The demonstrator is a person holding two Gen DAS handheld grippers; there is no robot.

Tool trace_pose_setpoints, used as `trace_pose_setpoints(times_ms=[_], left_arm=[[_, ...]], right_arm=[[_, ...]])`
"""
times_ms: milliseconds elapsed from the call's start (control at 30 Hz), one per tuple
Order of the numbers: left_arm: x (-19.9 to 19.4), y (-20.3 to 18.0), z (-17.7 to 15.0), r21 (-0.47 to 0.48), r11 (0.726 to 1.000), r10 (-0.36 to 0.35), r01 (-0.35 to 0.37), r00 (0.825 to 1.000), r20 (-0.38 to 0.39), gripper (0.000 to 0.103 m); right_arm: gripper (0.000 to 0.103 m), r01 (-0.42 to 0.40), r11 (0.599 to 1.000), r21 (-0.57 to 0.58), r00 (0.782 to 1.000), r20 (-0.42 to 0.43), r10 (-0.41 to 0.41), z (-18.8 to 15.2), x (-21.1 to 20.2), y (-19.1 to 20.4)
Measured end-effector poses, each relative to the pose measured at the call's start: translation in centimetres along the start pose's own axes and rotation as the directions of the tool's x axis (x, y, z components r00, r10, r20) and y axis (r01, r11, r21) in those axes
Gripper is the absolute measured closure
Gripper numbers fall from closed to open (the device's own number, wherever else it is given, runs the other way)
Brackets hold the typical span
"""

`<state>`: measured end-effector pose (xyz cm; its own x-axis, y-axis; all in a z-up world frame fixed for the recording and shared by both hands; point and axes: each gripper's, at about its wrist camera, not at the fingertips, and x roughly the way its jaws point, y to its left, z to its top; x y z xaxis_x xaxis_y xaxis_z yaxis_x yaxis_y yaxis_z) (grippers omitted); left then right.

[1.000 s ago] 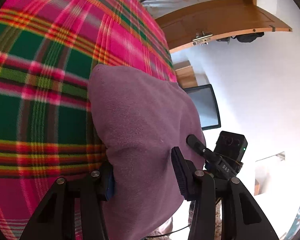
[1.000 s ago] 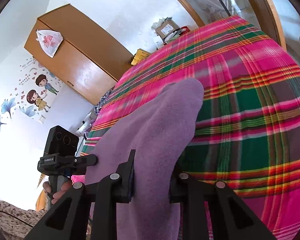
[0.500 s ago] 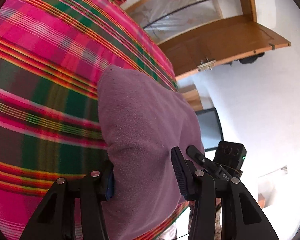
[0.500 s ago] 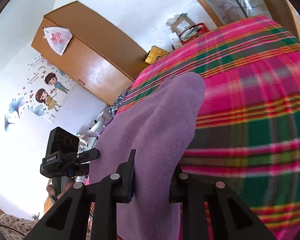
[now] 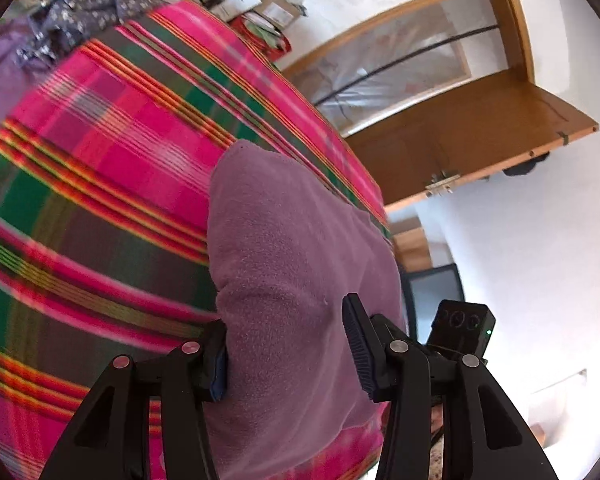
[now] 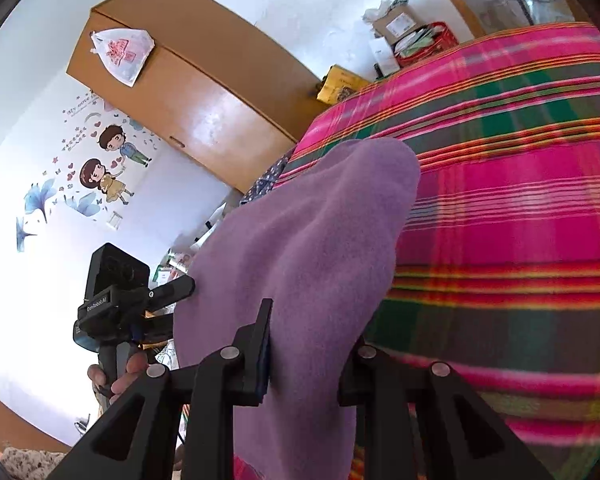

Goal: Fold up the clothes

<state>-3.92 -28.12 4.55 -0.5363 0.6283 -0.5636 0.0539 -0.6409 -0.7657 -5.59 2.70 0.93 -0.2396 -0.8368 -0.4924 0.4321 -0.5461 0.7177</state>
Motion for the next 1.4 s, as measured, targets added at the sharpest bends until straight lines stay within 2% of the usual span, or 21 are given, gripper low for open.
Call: trace_pose_setpoints(times_ms=[567,700,867,1000,1200,1400], left_arm=[[-2.4,7.6,8.0,-0.097,0.993,0.068,-0.06,0.995,0.077,0.053],[-2.4,8.8,9.0,-0.098,0.991,0.096,-0.089,0.993,0.07,0.053],[-1.4,11.2,9.3,-0.136,0.985,0.113,-0.107,0.993,0.033,0.053],[-1.5,12.7,9.1,-0.16,0.984,0.089,-0.083,0.995,0.036,0.053],[-1.4,13.2,8.8,-0.154,0.985,0.089,-0.083,0.995,0.033,0.053],[-1.5,14.0,8.6,-0.169,0.983,0.074,-0.067,0.997,0.032,0.053]], right_arm=[[0.08,-0.037,0.999,0.012,0.998,-0.06,0.038,4.5,10.5,1.7],[0.08,-0.038,0.999,0.018,0.997,-0.067,0.039,5.1,12.4,1.7],[0.079,-0.006,1.0,0.017,0.997,-0.07,0.007,5.3,13.8,1.1],[0.076,0.019,1.0,0.016,0.997,-0.076,-0.018,5.3,14.4,0.5],[0.068,0.053,0.998,0.021,0.995,-0.082,-0.051,5.0,14.7,0.0],[0.065,0.075,0.997,0.027,0.993,-0.088,-0.072,4.8,14.8,-0.2]])
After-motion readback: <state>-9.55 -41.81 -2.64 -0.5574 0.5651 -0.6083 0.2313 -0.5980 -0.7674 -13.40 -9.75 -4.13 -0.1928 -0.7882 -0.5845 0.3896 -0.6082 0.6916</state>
